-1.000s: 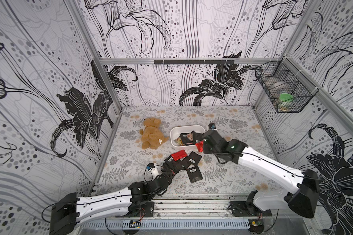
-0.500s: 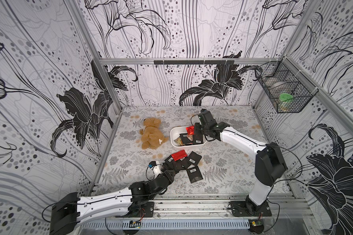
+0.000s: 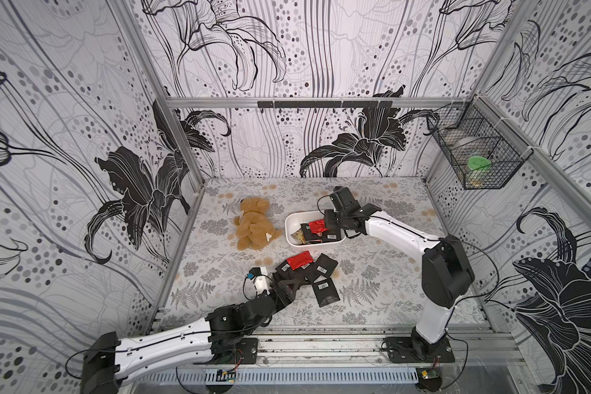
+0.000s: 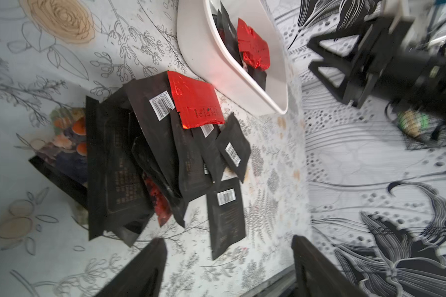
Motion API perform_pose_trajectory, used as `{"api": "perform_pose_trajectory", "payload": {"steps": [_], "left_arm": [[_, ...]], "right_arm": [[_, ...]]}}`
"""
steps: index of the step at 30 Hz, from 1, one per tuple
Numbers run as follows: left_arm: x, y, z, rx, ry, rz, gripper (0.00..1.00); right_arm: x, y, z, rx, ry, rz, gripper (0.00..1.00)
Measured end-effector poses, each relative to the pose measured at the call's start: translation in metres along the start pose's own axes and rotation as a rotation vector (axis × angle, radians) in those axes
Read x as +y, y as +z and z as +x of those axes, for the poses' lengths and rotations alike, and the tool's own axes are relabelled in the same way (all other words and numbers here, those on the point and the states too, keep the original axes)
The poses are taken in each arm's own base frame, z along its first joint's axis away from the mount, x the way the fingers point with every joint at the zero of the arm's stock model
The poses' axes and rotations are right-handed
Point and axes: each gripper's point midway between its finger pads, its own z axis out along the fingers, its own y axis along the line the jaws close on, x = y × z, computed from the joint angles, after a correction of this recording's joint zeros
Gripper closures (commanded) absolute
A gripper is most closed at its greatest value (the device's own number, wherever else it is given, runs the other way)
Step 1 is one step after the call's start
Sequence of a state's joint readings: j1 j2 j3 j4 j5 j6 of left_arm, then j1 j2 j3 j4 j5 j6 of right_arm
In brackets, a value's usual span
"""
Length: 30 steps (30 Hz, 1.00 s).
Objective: Put the tea bags into the storage box
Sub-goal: Place the tea bag in the storage box, then pick up the tea bag from the center of the board.
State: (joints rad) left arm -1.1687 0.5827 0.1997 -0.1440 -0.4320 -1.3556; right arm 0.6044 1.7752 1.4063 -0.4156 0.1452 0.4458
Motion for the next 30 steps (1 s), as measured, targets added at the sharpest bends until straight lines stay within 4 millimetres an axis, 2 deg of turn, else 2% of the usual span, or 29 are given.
{"api": "perform_pose_trajectory", "payload": {"steps": [5,7,10,13,15,17,19,21,23,24,27,29,30], "left_arm": [[0.002,-0.004,-0.004,-0.013,-0.019,-0.003,0.03],[0.006,-0.004,-0.004,-0.017,-0.032,-0.017,0.03],[0.013,0.002,-0.001,-0.014,-0.025,-0.056,0.02],[0.019,0.013,0.009,0.011,0.012,-0.118,0.01],[0.013,0.022,0.018,0.043,0.047,-0.152,0.01],[-0.003,0.033,0.027,0.08,0.083,-0.167,0.05],[-0.03,0.047,0.038,0.117,0.114,-0.148,0.07],[-0.053,0.058,0.05,0.151,0.135,-0.114,0.09],[-0.066,0.064,0.06,0.177,0.146,-0.089,0.14],[-0.068,0.067,0.063,0.186,0.15,-0.085,0.2],[-0.06,0.071,0.072,0.211,0.153,-0.106,0.32],[-0.055,0.073,0.075,0.22,0.151,-0.124,0.39],[-0.052,0.074,0.077,0.223,0.151,-0.133,0.46]], "right_arm": [[-0.018,-0.06,0.023,-0.027,-0.031,-0.027,0.39],[-0.025,-0.081,0.043,-0.023,-0.034,-0.057,0.38],[-0.034,-0.099,0.083,0.013,-0.022,-0.104,0.36],[-0.036,-0.107,0.126,0.067,-0.003,-0.14,0.36],[-0.034,-0.112,0.152,0.099,0.01,-0.169,0.36],[-0.033,-0.115,0.171,0.121,0.028,-0.197,0.36],[-0.034,-0.118,0.187,0.138,0.057,-0.216,0.38],[-0.036,-0.12,0.197,0.141,0.087,-0.227,0.39],[-0.036,-0.12,0.203,0.14,0.118,-0.25,0.41],[-0.035,-0.119,0.207,0.142,0.132,-0.262,0.43],[-0.035,-0.112,0.223,0.169,0.172,-0.271,0.59],[-0.035,-0.106,0.233,0.192,0.187,-0.276,0.59],[-0.034,-0.102,0.238,0.204,0.197,-0.284,0.59]]}}
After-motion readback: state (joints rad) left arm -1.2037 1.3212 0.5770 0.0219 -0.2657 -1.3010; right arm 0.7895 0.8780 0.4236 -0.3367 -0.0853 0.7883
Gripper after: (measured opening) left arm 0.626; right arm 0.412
